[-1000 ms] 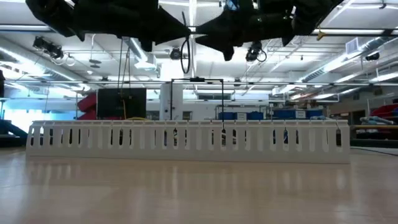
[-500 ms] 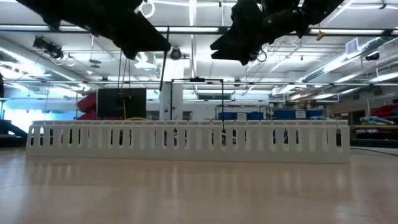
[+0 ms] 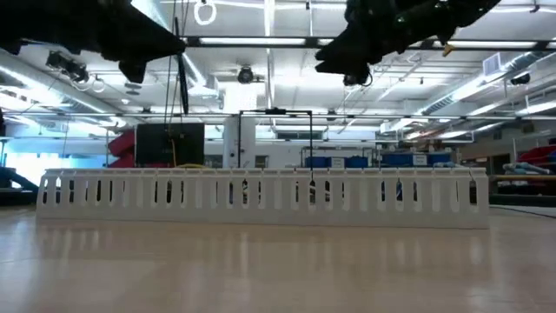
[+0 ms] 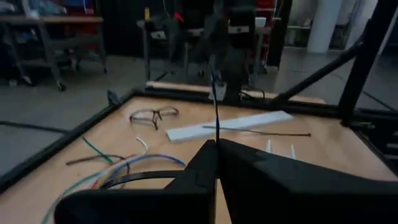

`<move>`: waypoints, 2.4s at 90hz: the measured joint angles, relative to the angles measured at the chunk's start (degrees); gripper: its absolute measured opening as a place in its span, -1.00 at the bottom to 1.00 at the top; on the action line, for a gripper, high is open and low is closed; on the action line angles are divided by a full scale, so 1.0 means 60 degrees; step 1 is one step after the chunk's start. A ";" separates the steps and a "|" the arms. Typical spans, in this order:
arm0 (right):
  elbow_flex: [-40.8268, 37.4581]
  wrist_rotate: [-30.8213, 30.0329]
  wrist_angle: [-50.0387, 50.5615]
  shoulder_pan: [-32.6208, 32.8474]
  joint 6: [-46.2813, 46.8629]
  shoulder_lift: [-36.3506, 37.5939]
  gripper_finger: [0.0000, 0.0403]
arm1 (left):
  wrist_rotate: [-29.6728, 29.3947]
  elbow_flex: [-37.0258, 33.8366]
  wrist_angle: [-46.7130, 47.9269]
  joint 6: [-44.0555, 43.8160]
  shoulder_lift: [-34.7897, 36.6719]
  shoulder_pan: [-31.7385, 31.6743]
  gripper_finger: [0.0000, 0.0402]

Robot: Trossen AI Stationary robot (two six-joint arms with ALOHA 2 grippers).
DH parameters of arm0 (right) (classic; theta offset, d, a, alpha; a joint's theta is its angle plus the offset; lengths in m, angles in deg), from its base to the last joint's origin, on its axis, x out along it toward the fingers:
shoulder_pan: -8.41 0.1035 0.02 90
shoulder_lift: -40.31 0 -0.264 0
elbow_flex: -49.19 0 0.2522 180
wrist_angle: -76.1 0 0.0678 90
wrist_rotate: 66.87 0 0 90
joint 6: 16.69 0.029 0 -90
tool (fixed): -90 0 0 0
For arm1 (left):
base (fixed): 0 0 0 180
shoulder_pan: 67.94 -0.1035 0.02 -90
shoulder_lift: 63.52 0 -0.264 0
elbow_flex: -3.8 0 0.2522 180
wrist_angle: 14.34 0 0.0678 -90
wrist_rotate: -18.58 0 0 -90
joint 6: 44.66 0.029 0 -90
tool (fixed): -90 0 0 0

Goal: Ziptie cables
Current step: Wrap the cable wires with the black zip tie

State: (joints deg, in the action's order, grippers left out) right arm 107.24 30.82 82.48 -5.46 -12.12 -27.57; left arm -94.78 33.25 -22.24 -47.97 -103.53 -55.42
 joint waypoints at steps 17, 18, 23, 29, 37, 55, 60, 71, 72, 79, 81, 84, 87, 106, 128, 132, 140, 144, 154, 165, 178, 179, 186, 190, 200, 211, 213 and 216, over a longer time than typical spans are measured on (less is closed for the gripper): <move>-0.2228 -0.0504 -0.1960 -0.0118 0.0851 0.1602 -0.29 | 0.1544 -0.0026 -0.0239 0.0476 0.0038 -0.1059 -1.00; -0.2361 -0.0504 -0.2145 -0.0127 0.0907 0.1676 -0.29 | 0.1628 -0.0026 -0.0247 0.0510 0.0044 -0.1140 -1.00; -0.3032 -0.0504 -0.3028 -0.0146 0.1140 0.2025 -0.29 | 0.2044 -0.0026 -0.0273 0.0683 0.0072 -0.1615 -1.00; -0.3601 -0.0507 -0.3618 -0.0149 0.1326 0.2262 -0.30 | 0.2609 -0.0026 -0.0221 0.0683 0.0070 -0.2208 -1.00; -0.4063 -0.0515 -0.3636 -0.0053 0.1600 0.2413 -0.29 | 0.3655 -0.0020 0.0063 0.0511 0.0064 -0.2849 -1.00; -0.4364 -0.0607 -0.3580 0.0277 0.2159 0.2318 -0.30 | 0.5193 -0.0015 0.1557 -0.0040 0.0105 -0.3585 -1.00; -0.4375 -0.0719 -0.3587 0.0349 0.2205 0.2306 -0.31 | 0.5428 -0.0015 0.1922 -0.0067 0.0077 -0.3585 -1.00; -0.4375 -0.0915 -0.3467 0.0412 0.2208 0.2278 -0.31 | 0.5598 -0.0015 0.2292 -0.0259 -0.0055 -0.3585 -1.00; -0.4375 -0.0915 -0.3452 0.0412 0.2206 0.2278 -0.31 | 0.5600 -0.0015 0.2294 -0.0252 -0.0077 -0.3585 -1.00; -0.4375 -0.0915 -0.3249 0.0412 0.2161 0.2278 -0.31 | 0.5591 -0.0015 0.2320 -0.0115 -0.0191 -0.3580 -1.00; -0.4375 -0.0917 -0.3124 0.0412 0.2161 0.2278 -0.31 | 0.5571 -0.0015 0.2292 -0.0033 -0.0234 -0.3578 -1.00; -0.4375 -0.0939 -0.2941 0.0412 0.2161 0.2278 -0.31 | 0.5549 -0.0012 0.2276 -0.0013 -0.0304 -0.3578 -1.00; -0.4375 -0.1047 -0.2755 0.0412 0.2181 0.2278 -0.31 | 0.5511 -0.0012 0.2300 -0.0007 -0.0368 -0.3578 -0.99; -0.4375 -0.1692 -0.1442 0.0431 0.3173 0.2278 -0.31 | 0.4945 -0.0012 0.2243 0.0331 -0.0656 -0.3578 -0.82; -0.4371 -0.2186 -0.0860 0.0831 0.4344 0.2278 -0.32 | 0.3856 -0.0012 0.2200 0.0195 -0.0656 -0.3578 -0.41; -0.4369 -0.2280 -0.0783 0.0975 0.4626 0.2278 -0.32 | 0.3837 -0.0012 0.2124 0.0053 -0.0656 -0.3578 -0.36; -0.4368 -0.2569 -0.0533 0.1388 0.5295 0.2278 -0.32 | 0.3837 -0.0012 0.1639 0.0046 -0.0647 -0.3574 -0.28; -0.4368 -0.2766 -0.0396 0.1665 0.5672 0.2278 -0.32 | 0.3837 -0.0012 0.1301 0.0130 -0.0642 -0.3572 -0.27; -0.4368 -0.3544 0.0078 0.2472 0.6628 0.2278 -0.32 | 0.3914 -0.0012 0.0490 0.0359 -0.0638 -0.3571 -0.26; -0.4364 -0.4369 0.0653 0.3438 0.7889 0.2278 -0.33 | 0.3936 -0.0012 -0.0068 0.0496 -0.0634 -0.3571 -0.26; -0.4364 -0.4829 0.1078 0.4447 0.9078 0.2275 -0.37 | 0.4008 -0.0012 -0.0241 0.0503 -0.0634 -0.3571 -0.26; -0.4364 -0.4831 0.1085 0.4510 0.9158 0.2275 -0.38 | 0.4008 -0.0012 -0.0241 0.0503 -0.0634 -0.3571 -0.26; -0.4364 -0.4830 0.1216 0.4901 0.9731 0.2275 -0.41 | 0.4011 -0.0012 -0.0253 0.0497 -0.0638 -0.3571 -0.27; -0.4364 -0.4828 0.1348 0.5113 1.0055 0.2275 -0.43 | 0.4008 -0.0012 -0.0263 0.0485 -0.0637 -0.3571 -0.27; -0.4364 -0.4633 0.1781 0.5565 1.0975 0.2275 -0.47 | 0.4010 -0.0012 -0.0267 0.0468 -0.0636 -0.3571 -0.27; -0.4357 -0.4502 0.2408 0.5982 1.2032 0.2275 -0.49 | 0.4008 -0.0012 -0.0285 0.0455 -0.0635 -0.3571 -0.27; -0.4357 -0.4500 0.2525 0.6044 1.2210 0.2275 -0.49 | 0.4008 -0.0012 -0.0291 0.0450 -0.0638 -0.3571 -0.27; -0.4357 -0.4497 0.2706 0.6121 1.2433 0.2275 -0.49 | 0.4008 -0.0012 -0.0307 0.0451 -0.0635 -0.3571 -0.27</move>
State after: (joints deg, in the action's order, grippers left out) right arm 81.10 3.84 98.72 31.27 62.48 -13.93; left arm -70.74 33.18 -24.09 -45.26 -107.34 -76.84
